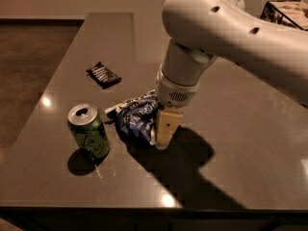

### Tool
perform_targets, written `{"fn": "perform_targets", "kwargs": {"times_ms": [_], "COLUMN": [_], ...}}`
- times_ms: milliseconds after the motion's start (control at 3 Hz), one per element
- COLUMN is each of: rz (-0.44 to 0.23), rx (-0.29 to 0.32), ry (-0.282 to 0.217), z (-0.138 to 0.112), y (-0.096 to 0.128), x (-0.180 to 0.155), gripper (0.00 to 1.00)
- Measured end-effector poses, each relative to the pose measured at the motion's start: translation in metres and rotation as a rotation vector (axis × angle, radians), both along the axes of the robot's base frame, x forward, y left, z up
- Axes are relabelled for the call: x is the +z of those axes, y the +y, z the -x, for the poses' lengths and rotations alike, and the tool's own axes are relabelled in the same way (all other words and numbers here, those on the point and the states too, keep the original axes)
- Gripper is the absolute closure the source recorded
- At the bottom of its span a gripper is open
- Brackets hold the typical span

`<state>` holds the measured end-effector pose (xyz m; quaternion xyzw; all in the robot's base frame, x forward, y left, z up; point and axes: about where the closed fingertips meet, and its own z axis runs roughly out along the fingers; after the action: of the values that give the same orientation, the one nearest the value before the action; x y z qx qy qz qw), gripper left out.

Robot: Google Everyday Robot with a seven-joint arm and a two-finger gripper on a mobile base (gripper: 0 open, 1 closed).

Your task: Pick blue chip bag

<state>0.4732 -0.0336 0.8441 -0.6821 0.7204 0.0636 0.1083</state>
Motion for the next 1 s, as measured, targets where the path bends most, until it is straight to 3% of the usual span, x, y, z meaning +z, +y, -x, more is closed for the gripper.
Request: {"fn": "perform_targets", "kwargs": {"times_ms": [333,1000], "rz": [-0.007,-0.065], "rx": [-0.016,-0.043], "ry": [0.022,0.003], "z": [-0.007,-0.026], "y": [-0.002,-0.044], "x": [0.002,0.051], "gripper": [0.41,0.88]}}
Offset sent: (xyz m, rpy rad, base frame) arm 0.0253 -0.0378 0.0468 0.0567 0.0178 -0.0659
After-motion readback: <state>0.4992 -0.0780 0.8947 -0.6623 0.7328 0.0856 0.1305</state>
